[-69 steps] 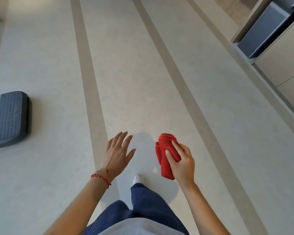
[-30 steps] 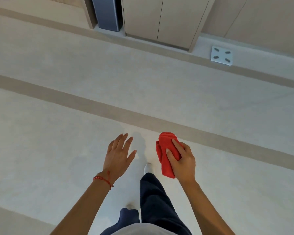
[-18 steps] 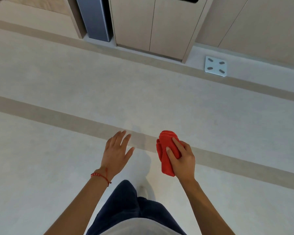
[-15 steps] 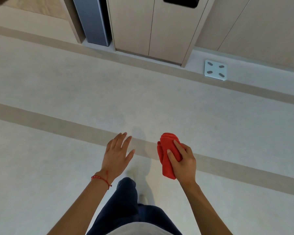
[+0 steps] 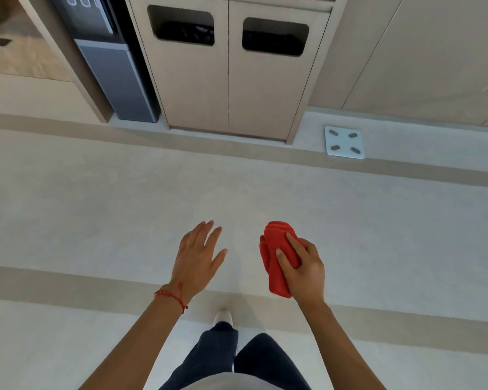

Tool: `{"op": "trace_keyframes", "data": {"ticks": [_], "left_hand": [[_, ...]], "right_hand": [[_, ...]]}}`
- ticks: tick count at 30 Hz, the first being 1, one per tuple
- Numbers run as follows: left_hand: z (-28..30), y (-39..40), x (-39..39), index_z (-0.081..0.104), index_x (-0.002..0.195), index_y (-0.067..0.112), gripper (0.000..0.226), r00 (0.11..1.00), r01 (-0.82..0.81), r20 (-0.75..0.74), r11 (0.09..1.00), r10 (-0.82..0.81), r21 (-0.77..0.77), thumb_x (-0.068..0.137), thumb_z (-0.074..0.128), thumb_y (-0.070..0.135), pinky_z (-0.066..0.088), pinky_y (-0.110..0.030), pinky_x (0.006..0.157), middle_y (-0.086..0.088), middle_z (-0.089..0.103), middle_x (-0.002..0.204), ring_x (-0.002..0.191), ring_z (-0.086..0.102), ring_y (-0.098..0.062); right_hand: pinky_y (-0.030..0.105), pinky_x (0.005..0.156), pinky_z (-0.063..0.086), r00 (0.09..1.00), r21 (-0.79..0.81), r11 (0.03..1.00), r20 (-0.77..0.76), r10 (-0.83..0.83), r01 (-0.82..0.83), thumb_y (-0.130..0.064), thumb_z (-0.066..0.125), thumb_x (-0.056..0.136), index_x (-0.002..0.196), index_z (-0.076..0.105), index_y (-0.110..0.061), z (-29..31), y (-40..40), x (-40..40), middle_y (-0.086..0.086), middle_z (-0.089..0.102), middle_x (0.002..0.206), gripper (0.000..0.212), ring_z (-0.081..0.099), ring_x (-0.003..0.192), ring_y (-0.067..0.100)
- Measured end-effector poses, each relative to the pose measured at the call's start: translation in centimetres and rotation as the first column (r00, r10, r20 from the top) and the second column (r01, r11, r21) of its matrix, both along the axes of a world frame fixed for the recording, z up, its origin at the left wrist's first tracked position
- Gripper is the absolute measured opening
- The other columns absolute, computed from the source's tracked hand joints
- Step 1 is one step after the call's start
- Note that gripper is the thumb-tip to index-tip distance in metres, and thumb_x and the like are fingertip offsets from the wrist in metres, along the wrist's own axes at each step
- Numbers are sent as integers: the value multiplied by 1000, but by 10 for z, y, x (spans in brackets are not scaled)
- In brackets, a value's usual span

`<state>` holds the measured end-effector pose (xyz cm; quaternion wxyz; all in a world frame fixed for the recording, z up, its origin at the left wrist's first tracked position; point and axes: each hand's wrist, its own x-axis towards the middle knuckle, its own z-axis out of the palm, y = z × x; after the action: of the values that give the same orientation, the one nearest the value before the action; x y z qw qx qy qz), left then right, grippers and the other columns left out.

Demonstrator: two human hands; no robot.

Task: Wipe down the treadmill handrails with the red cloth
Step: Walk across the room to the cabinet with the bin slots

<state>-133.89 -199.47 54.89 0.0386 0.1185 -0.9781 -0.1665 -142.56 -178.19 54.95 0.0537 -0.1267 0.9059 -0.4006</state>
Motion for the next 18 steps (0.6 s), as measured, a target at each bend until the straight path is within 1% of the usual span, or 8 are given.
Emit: {"op": "trace_keyframes", "data": {"ticks": [5, 7, 10, 11, 15, 18], "left_hand": [[-2, -34, -70, 60, 119, 3, 70, 1000, 15, 10, 1000, -15, 4, 99, 14, 50, 47, -49, 88, -19, 58, 124, 114, 55, -36], [-5, -46, -99, 60, 120, 3, 69, 1000, 17, 16, 1000, -17, 10, 99, 13, 50, 47, -49, 89, -18, 58, 124, 115, 55, -35], [-10, -63, -153, 60, 120, 3, 69, 1000, 8, 24, 1000, -9, 21, 99, 14, 50, 47, -49, 88, -18, 58, 124, 115, 55, -35], [-12, -68, -172, 60, 120, 3, 69, 1000, 5, 28, 1000, -6, 20, 99, 14, 50, 47, -49, 88, -18, 58, 124, 115, 55, -35], [-12, -86, -253, 60, 120, 3, 69, 999, -4, 41, 1000, 4, 5, 99, 13, 50, 47, -49, 89, -18, 58, 125, 115, 55, -35], [-3, -96, -310, 59, 120, 4, 68, 999, -18, 31, 1000, 18, -5, 99, 14, 50, 47, -49, 88, -18, 58, 125, 114, 55, -35]], "right_hand": [[27, 77, 44, 1000, 9, 1000, -13, -13, 13, -30, 61, 86, 126, 53, -20, 1, -32, -66, 8, 55, 124, 42, 58, 99, 24], [26, 77, 44, 1000, 3, 1000, -4, -21, 21, -30, 62, 85, 126, 54, -21, -2, -44, -96, 7, 55, 124, 42, 57, 97, 20], [23, 76, 42, 1000, -10, 1000, 1, -20, 20, -31, 62, 85, 125, 54, -22, -7, -60, -149, 5, 55, 124, 42, 51, 94, 11], [23, 76, 42, 1000, -11, 1000, -5, -15, 15, -31, 62, 85, 125, 54, -22, -9, -65, -169, 5, 55, 124, 42, 51, 94, 10], [23, 76, 42, 1000, -5, 1000, -11, 10, -10, -29, 62, 85, 125, 54, -19, -12, -85, -253, 7, 56, 124, 42, 57, 97, 19], [24, 77, 44, 1000, -13, 1000, -18, 26, -26, -31, 61, 86, 127, 52, -21, -5, -99, -313, 6, 55, 125, 43, 56, 97, 17]]}}
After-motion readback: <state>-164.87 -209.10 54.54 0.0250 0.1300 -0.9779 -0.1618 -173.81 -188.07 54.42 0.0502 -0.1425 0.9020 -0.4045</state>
